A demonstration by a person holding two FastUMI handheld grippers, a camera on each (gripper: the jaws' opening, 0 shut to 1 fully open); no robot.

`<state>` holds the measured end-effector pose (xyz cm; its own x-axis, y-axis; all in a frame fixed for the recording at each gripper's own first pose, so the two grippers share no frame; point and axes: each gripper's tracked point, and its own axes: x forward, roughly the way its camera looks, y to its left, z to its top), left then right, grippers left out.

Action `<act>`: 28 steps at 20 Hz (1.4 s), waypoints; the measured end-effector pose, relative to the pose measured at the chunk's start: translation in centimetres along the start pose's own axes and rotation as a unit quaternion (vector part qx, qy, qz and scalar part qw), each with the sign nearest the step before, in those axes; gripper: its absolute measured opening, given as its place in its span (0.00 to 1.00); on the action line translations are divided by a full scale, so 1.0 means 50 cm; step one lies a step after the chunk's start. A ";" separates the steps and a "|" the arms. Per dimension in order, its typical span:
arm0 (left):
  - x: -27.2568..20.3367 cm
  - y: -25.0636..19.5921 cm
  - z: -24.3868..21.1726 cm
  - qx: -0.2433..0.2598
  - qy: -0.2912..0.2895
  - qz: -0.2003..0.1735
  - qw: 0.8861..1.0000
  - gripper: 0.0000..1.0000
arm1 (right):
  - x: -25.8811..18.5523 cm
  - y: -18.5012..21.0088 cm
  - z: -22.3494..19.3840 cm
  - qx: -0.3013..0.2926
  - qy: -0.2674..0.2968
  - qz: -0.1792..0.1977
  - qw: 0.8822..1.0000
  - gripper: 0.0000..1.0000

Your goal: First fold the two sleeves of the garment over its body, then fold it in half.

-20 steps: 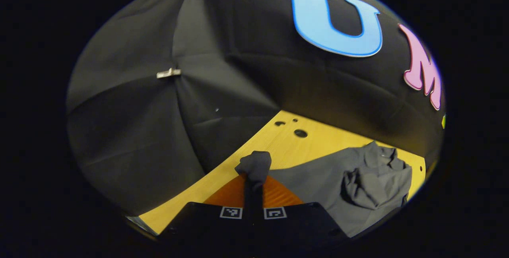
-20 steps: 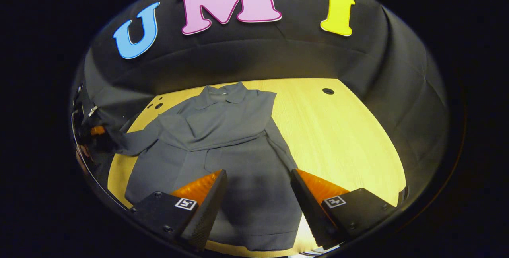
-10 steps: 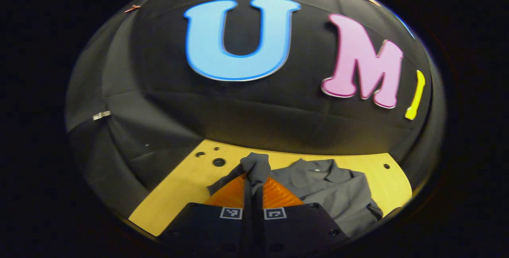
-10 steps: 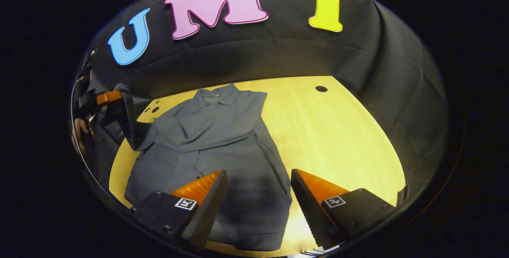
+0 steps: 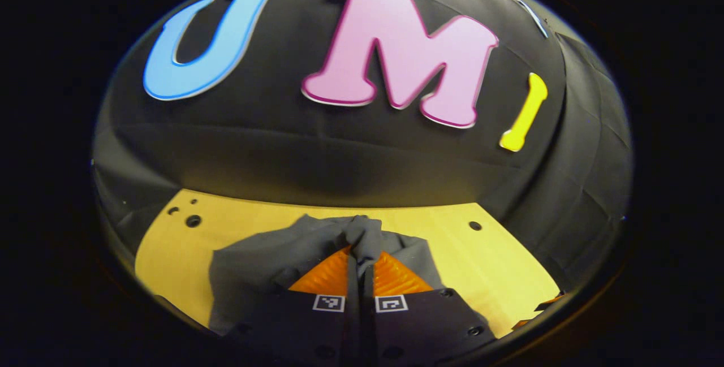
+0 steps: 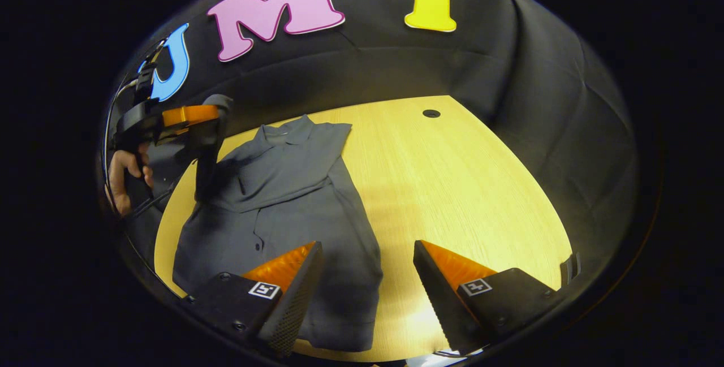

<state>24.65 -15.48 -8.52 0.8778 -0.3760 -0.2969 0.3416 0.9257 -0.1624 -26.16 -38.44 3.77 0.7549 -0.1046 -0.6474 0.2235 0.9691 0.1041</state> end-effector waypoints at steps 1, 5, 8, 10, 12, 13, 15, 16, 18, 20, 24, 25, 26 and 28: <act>0.014 -0.027 -0.012 -0.006 0.008 -0.017 1.000 0.05 | -0.002 -0.007 -0.004 0.003 0.003 0.001 1.000 0.99; 0.063 -0.101 -0.065 -0.010 0.047 -0.049 0.998 0.05 | -0.005 -0.032 -0.016 0.005 0.009 0.001 1.000 0.99; 0.107 -0.117 -0.102 -0.007 0.070 -0.034 0.997 0.06 | -0.001 -0.044 -0.029 0.012 0.020 0.005 1.000 0.99; 0.127 -0.123 -0.127 -0.013 0.086 -0.024 0.996 0.10 | 0.002 -0.044 -0.034 0.014 0.027 0.011 0.999 0.99; 0.137 -0.124 -0.151 -0.024 0.103 -0.029 0.994 0.16 | 0.003 -0.036 -0.046 0.009 0.035 0.020 0.999 0.99; 0.139 -0.119 -0.160 -0.031 0.107 -0.027 0.993 0.21 | 0.001 -0.033 -0.054 0.004 0.041 0.025 0.999 0.99; 0.136 -0.104 -0.166 -0.047 0.107 -0.022 0.993 0.28 | 0.002 -0.030 -0.063 -0.005 0.049 0.033 0.998 0.99; 0.135 -0.094 -0.170 -0.054 0.104 -0.018 0.993 0.43 | 0.003 -0.028 -0.068 -0.007 0.052 0.037 0.998 0.99; 0.115 -0.067 -0.174 -0.060 0.103 -0.003 0.993 0.66 | 0.005 -0.027 -0.076 -0.008 0.059 0.042 0.997 0.99; 0.084 -0.023 -0.177 -0.056 0.096 0.020 0.994 0.91 | 0.006 -0.023 -0.083 -0.008 0.067 0.047 0.997 0.99; -0.028 0.083 -0.209 -0.028 0.097 0.067 0.993 0.96 | 0.013 0.002 -0.122 -0.003 0.107 0.068 0.992 0.99; -0.064 0.109 -0.225 -0.019 0.103 0.074 0.992 0.96 | 0.014 0.007 -0.135 -0.001 0.117 0.070 0.991 0.99; -0.103 0.133 -0.246 -0.009 0.110 0.080 0.991 0.96 | 0.018 0.013 -0.149 -0.001 0.128 0.071 0.989 0.99; -0.184 0.180 -0.296 0.012 0.126 0.088 0.988 0.96 | 0.015 0.018 -0.176 -0.005 0.147 0.068 0.987 0.99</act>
<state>14.68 -4.30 -21.17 0.8142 -0.2040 -0.5436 0.2012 0.9774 -0.0654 -30.83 -35.69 -3.25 0.5655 0.0951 -0.8193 0.1250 0.9720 0.1991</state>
